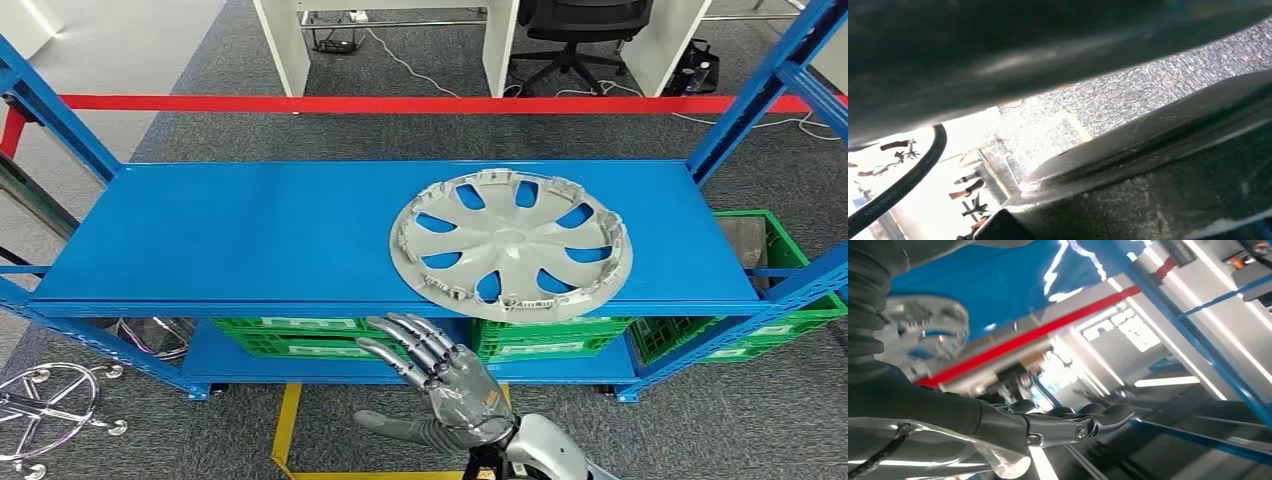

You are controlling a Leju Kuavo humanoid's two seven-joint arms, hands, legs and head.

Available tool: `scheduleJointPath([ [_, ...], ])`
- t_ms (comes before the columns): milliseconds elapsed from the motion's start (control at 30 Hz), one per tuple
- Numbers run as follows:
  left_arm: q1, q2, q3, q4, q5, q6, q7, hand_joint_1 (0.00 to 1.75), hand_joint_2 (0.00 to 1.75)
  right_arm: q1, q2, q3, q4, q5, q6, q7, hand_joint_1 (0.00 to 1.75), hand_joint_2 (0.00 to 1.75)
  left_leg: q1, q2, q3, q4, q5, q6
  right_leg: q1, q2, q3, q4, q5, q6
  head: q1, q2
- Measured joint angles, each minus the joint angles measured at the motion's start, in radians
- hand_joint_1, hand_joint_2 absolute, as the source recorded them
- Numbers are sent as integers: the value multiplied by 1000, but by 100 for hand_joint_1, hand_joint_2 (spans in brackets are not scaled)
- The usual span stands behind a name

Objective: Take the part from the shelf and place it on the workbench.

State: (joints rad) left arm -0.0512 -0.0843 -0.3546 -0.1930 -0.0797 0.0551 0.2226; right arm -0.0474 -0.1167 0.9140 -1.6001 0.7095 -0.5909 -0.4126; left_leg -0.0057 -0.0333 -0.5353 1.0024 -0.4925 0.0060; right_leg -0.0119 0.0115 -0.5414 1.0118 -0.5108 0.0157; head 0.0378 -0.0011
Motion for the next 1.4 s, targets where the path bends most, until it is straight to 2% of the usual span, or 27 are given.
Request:
scheduleJointPath([
  [67,0,0,0,0,-2,4,1,0,0,-8,0,6,14,75,-39,16,0,175,0,0,0,0,0,0,0,0,0,0,0,0,0,0],
  [167,0,0,1,0,-18,15,4,0,0,-7,49,-58,72,383,-96,-2,0,175,0,0,0,0,0,0,0,0,0,0,0,0,0,0],
  [233,0,0,1,0,-28,19,4,0,0,-3,80,-94,105,475,-98,-14,0,175,0,0,0,0,0,0,0,0,0,0,0,0,0,0],
  [467,0,-1,1,0,-36,21,4,0,0,-3,108,-114,151,493,-98,-7,0,175,0,0,0,0,0,0,0,0,0,0,0,0,0,0],
  [633,-1,-3,1,0,-37,31,4,0,0,-28,115,-111,200,540,-98,66,0,175,0,0,0,0,0,0,0,0,0,0,0,0,0,0],
  [800,-3,-6,-1,0,-48,27,4,0,0,-107,130,-73,314,555,-98,178,0,175,0,0,0,0,0,0,0,0,0,0,0,0,0,0],
  [1000,-7,-8,-2,0,-59,1,-11,0,0,-227,147,1,466,442,-89,269,0,175,0,0,0,0,1,0,0,0,0,1,1,0,0,0],
  [1200,-8,-8,-7,0,-67,-4,-26,0,0,-305,147,25,533,430,-65,319,0,175,0,0,0,0,1,0,0,0,0,1,1,0,0,0],
  [1400,-8,-8,-10,0,-69,-4,-29,0,0,-334,147,27,562,430,-62,325,0,175,0,0,0,0,1,0,0,0,0,0,1,0,0,0],
])
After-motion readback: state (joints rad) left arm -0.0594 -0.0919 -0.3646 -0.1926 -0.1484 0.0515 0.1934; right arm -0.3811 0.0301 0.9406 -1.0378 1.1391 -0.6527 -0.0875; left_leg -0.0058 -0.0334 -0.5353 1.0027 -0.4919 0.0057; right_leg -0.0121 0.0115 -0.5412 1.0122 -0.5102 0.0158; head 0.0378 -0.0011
